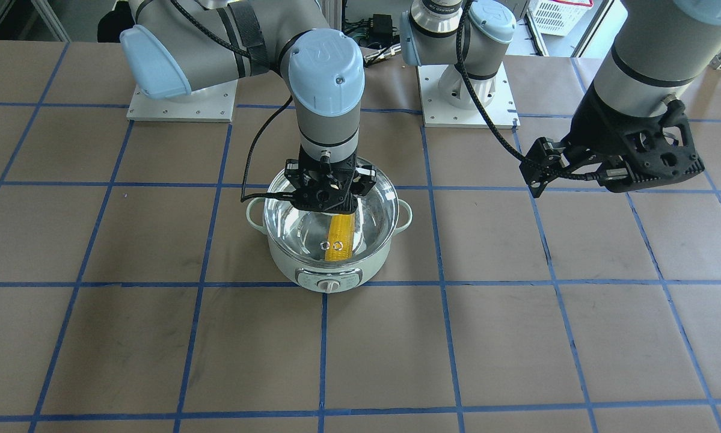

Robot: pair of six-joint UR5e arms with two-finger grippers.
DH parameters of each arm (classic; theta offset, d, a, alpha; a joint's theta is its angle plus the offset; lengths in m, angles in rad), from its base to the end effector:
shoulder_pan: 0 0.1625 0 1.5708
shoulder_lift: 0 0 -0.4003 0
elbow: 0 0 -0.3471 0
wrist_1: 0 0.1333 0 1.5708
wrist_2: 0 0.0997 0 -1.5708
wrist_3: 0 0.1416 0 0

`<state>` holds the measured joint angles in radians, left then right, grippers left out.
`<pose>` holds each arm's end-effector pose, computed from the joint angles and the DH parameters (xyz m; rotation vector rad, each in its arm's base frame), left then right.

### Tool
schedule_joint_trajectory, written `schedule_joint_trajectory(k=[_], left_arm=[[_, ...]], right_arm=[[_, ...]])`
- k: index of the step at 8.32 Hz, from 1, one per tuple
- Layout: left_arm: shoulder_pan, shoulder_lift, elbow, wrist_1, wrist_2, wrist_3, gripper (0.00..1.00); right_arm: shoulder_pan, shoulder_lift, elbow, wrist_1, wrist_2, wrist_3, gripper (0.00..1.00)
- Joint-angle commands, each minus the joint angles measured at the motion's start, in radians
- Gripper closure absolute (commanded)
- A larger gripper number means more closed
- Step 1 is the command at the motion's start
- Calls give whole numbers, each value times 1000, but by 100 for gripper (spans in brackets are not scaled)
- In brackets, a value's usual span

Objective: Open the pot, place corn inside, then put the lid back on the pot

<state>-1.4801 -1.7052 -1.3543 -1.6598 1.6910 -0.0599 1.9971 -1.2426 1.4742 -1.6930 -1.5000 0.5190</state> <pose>-0.0707 -0.5068 0.4464 -0.2267 3.0130 0.0132 0.3581 -0.4420 0.3105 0.1507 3.1182 0.2025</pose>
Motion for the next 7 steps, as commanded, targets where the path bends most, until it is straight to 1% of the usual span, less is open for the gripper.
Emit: schedule_joint_trajectory(k=[1,2,3,4,7], left_arm=[[-6,4,6,0,-5,-8,0],[-11,7,4,-2,-16,-12,0],[-14,15,-3,0,-98,-23,0],[-14,24,-3,0,-115,-29,0],[-16,42,-9,-2,-114,-29,0]], right_arm=[[-1,6,6,0,3,1,84],[-1,6,8,0,3,1,85],[0,6,9,0,3,1,85],[-1,6,17,0,3,1,84],[-1,6,21,0,1,-2,84]])
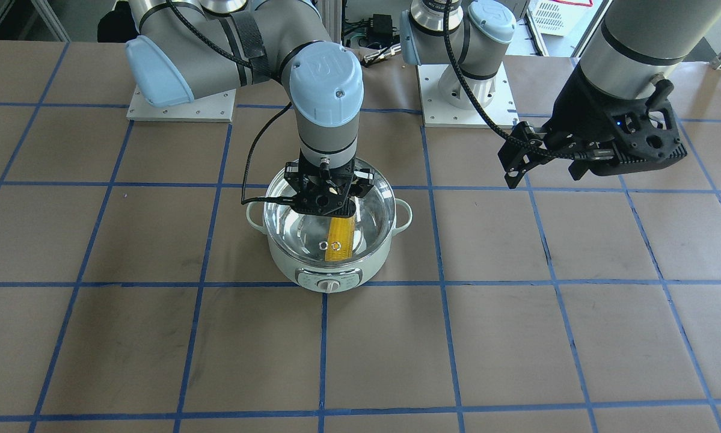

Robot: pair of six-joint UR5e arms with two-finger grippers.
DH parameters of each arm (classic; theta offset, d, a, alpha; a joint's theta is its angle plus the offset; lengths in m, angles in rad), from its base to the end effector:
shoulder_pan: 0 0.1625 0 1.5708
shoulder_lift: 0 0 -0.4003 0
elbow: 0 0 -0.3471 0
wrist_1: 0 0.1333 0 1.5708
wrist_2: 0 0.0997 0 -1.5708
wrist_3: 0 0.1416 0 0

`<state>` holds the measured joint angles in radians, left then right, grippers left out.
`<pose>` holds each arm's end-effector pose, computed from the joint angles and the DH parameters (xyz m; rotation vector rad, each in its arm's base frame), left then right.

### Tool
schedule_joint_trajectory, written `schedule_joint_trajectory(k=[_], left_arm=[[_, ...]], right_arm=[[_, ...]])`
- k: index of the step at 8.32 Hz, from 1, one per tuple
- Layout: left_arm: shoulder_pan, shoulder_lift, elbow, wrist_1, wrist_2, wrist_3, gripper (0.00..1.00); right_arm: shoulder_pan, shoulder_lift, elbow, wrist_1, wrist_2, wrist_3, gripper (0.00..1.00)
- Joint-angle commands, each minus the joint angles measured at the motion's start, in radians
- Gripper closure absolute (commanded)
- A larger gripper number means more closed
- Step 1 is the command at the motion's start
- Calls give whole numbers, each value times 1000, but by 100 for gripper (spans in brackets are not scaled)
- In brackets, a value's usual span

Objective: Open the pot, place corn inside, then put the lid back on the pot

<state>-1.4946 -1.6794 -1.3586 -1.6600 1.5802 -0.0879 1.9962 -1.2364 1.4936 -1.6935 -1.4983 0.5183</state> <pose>-0.0943 -0.4990 0.4562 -0.2568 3.1216 -0.0226 0.3565 -0.4389 0.2990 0.1529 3.1254 0.2393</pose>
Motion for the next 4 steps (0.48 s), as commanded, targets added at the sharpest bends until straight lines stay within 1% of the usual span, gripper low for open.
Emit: schedule_joint_trajectory(k=[1,4], left_arm=[[-1,23,-8,-4,-5,-1,0],[-1,26,-11,-6,-5,0,0]], right_arm=[[1,0,2,0,0,-1,84],[-1,2,4,-2,0,2,84]])
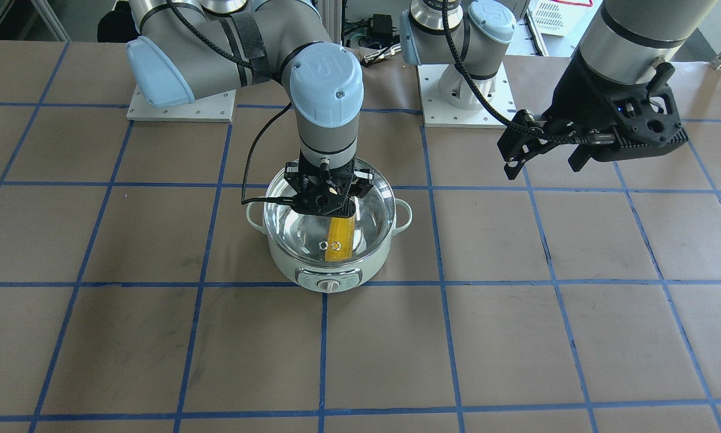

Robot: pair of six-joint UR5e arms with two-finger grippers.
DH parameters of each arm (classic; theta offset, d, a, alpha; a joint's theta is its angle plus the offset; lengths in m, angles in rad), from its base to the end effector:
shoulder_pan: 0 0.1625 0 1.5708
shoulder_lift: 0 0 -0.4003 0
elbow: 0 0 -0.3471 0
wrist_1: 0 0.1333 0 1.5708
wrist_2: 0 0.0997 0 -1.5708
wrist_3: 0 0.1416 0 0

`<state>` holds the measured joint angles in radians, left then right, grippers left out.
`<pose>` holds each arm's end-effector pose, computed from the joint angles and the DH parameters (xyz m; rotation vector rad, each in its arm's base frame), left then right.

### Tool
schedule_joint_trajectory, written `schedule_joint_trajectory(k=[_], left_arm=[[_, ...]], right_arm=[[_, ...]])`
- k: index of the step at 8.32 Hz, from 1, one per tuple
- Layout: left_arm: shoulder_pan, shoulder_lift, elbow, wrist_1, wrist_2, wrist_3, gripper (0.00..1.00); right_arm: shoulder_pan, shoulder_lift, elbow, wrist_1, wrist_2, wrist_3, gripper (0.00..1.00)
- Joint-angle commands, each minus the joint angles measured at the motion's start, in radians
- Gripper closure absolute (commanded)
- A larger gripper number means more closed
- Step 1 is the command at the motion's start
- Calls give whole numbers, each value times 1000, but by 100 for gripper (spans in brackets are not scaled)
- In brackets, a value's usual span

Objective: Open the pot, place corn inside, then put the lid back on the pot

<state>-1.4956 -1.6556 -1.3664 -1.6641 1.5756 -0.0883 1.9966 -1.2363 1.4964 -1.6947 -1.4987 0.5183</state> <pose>-0.0960 -0.4905 0.4638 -0.2562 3.1262 -0.0413 0.3564 -0.4384 0.2979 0.1524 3.1264 0.2415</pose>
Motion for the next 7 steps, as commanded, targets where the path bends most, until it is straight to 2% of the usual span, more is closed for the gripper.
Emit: schedule_joint_trajectory(k=[1,7], left_arm=[[0,5,-13,-2,1,1,0],[-2,-1,-28,1,0,2,0]], right_arm=[[1,1,1,0,0,0,84],[1,3,1,-13,15,-8,78]])
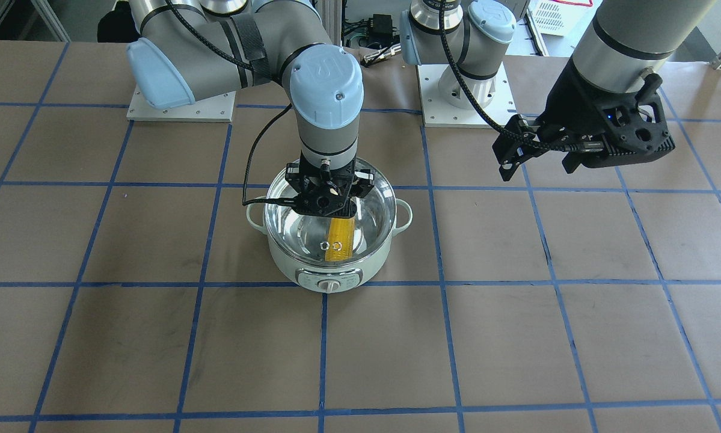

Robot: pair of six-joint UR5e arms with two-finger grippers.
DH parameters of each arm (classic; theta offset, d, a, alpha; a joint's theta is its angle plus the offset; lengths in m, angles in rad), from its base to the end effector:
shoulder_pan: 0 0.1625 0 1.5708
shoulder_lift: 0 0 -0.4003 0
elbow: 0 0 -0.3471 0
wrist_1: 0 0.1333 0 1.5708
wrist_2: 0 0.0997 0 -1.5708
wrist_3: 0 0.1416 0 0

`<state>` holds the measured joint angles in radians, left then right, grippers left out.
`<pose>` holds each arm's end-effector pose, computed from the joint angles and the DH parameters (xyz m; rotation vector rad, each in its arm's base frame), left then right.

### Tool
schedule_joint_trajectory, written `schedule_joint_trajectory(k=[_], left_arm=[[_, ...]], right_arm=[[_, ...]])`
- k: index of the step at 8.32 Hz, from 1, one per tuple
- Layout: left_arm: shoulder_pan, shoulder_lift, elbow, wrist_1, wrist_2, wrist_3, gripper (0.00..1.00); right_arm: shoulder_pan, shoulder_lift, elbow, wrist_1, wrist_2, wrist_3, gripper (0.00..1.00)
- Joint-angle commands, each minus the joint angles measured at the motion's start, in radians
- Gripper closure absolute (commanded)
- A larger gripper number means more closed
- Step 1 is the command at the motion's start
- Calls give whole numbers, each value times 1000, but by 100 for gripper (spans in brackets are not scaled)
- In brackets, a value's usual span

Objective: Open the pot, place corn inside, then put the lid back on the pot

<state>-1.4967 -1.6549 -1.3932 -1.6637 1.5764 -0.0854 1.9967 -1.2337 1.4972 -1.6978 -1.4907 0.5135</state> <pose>-0.0967 -0.4875 0.4522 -0.2498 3.1260 -0.0010 0.3577 -0.4385 0.2965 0.1453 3.1189 0.2469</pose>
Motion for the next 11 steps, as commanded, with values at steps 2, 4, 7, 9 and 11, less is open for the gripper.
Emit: schedule_joint_trajectory(k=[2,4,7,9,11], left_arm=[[1,-5,2,5,1,0,0],[1,-3,0,4,2,0,0],[1,-2,-3,2,1,1,0],[1,-2,-1,7,1,1,0],[1,-8,0,12,1,0,0]], right_arm=[[1,0,6,-11,7,-9,72],[1,0,8,-14,6,-10,64],[-1,0,9,-16,6,-10,36],[-1,0,9,-16,6,-12,23],[-1,-3,9,-16,6,-13,18]])
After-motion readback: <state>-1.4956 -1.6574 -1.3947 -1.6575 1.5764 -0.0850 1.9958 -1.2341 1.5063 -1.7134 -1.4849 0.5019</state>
